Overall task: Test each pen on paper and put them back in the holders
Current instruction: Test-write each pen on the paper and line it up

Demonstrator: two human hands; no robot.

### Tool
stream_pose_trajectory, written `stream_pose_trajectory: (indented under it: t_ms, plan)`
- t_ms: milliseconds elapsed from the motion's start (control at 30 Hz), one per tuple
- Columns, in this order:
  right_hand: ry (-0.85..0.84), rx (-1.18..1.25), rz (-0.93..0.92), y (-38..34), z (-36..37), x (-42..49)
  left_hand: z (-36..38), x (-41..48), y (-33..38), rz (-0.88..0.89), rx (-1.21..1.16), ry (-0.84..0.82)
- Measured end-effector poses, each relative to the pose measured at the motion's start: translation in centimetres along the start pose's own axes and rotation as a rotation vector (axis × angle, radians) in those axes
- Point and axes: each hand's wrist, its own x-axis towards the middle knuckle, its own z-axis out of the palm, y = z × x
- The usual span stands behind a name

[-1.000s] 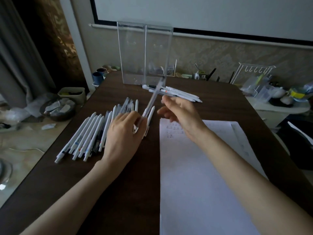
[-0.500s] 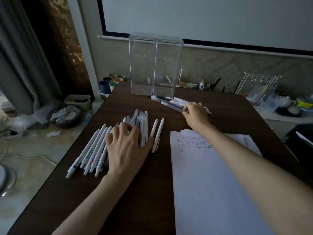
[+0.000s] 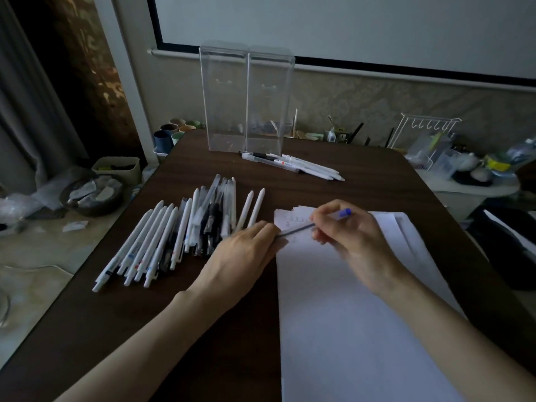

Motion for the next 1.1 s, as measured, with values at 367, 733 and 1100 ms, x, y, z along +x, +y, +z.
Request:
stream_pose_trajectory:
  t_ms: [367, 733, 1100]
  plan:
    - [-0.165, 0.0, 0.002, 2.5, 0.5, -0.7, 0.8, -0.7, 1.4, 0.015, -0.27, -0.144]
    - [0.104, 0.103, -0.001, 2.9, -1.8, 0.5, 0.2, -0.5, 1.6, -0.112, 0.011, 0.025]
    - [0.307, -0.403, 0.02, 4.3, 0.3, 3.5, 1.8, -0.9, 0.8, 0.129, 0.245, -0.016]
